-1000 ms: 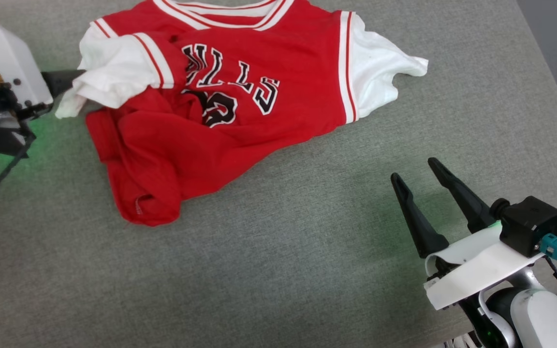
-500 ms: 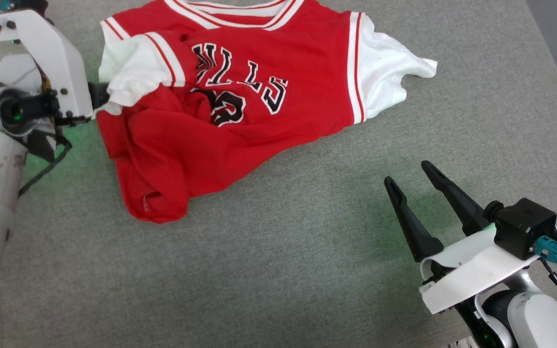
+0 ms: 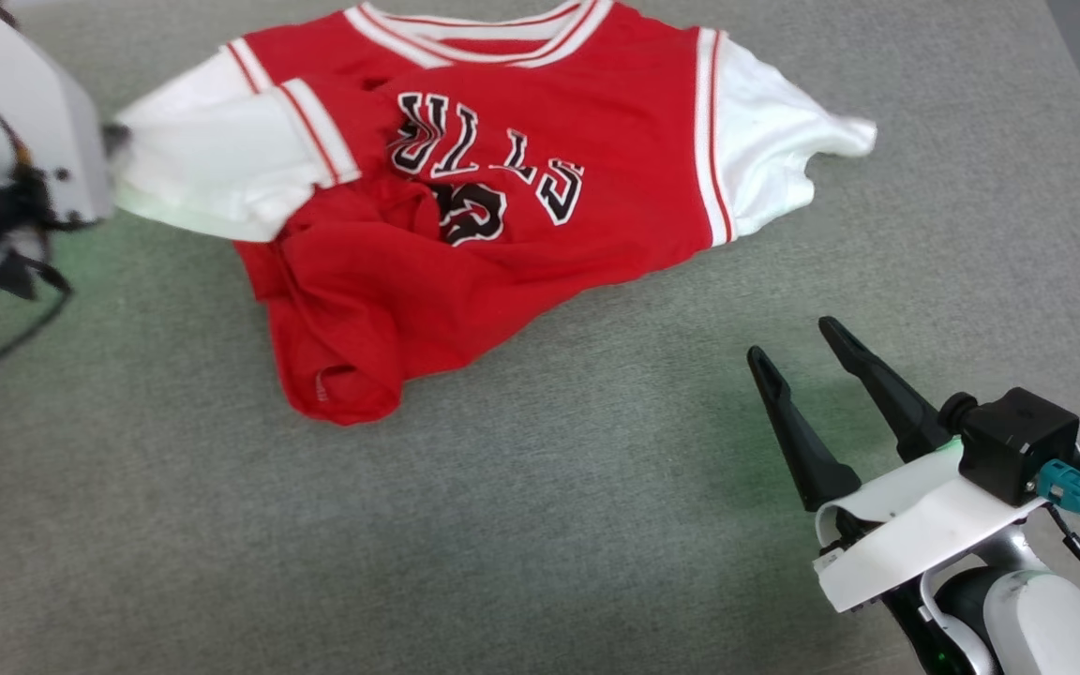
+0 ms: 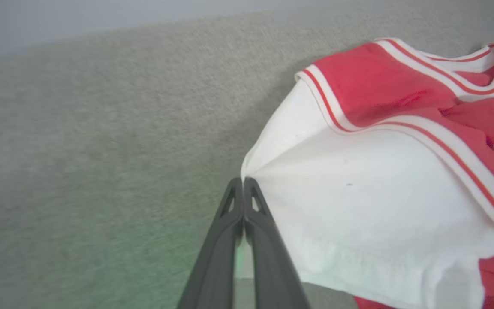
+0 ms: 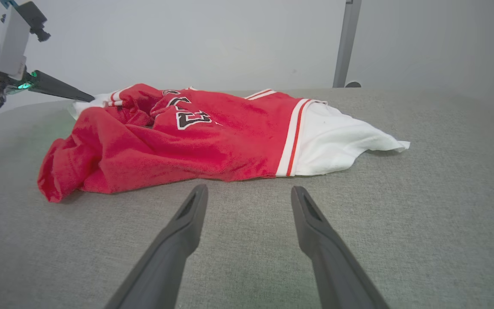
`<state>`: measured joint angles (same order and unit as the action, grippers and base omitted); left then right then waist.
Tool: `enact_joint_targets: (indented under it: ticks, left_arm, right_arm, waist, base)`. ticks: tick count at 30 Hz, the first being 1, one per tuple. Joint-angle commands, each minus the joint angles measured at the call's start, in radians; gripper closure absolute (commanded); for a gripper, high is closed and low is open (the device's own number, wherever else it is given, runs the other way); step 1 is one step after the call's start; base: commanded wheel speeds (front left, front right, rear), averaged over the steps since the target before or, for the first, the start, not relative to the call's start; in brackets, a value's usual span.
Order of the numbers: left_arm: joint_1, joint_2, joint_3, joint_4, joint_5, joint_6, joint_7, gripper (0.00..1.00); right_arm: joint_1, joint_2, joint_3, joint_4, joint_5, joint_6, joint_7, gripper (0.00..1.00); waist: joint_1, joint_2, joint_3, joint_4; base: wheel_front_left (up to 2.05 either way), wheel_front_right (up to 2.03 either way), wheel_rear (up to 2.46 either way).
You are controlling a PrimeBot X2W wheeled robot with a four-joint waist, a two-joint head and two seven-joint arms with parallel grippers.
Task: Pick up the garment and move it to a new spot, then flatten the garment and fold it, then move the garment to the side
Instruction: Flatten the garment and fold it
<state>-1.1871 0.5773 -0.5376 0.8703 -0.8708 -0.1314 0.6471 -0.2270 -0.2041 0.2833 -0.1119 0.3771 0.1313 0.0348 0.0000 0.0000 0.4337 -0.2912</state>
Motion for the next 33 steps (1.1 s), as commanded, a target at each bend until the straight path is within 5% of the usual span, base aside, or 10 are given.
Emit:
enact_joint_targets:
  ticks: [1,12,18,19,20,22,33]
  left_arm:
    - [-0.021,0.025,-0.017,-0.006,0.021,0.002,-0.023,1.0]
    - [-0.051,0.124,-0.135,0.055,0.131,0.002,-0.077,1.0]
    - [-0.021,0.087,-0.126,0.128,0.092,0.002,-0.128,1.0]
    - [-0.012,0.081,-0.124,0.131,0.084,0.002,-0.145,0.73]
    - [-0.003,0.074,-0.123,0.129,0.076,0.002,-0.164,0.24]
    - [0.024,0.06,-0.115,0.117,0.044,0.002,-0.201,0.0]
    - [0.246,-0.014,-0.111,-0.05,-0.058,0.002,-0.515,0.0]
  right_arm:
    - [0.005,0.004,0.004,-0.002,0.005,-0.001,0.001,0.0]
    - [-0.005,-0.004,0.01,-0.006,0.012,-0.001,0.004,0.0]
    - [-0.002,-0.007,-0.003,0.001,0.012,-0.001,0.013,0.0]
    - [-0.001,-0.007,-0.005,0.004,0.013,-0.001,0.016,0.0]
    - [0.0,-0.008,-0.009,0.005,0.015,-0.001,0.019,0.0]
    - [0.0,-0.017,-0.011,0.009,0.016,-0.001,0.025,0.0]
    - [0.042,-0.078,-0.018,0.018,0.005,-0.001,0.11,0.0]
  waist:
    - [0.0,0.0,-0.01,0.017]
    - [0.0,0.0,-0.002,0.017]
    - [0.0,0.0,-0.02,0.015]
    - [0.0,0.0,-0.028,0.017]
    - [0.0,0.0,-0.036,0.02]
    - [0.0,0.0,-0.057,0.03]
    - [0.0,0.0,-0.18,0.153]
  base:
    - [0.0,0.0,0.0]
    - [0.0,0.0,0.0]
    - [0.0,0.0,0.0]
    - [0.0,0.0,0.0]
    - [0.0,0.0,0.0]
    - [0.0,0.0,0.0]
    - [0.0,0.0,0.0]
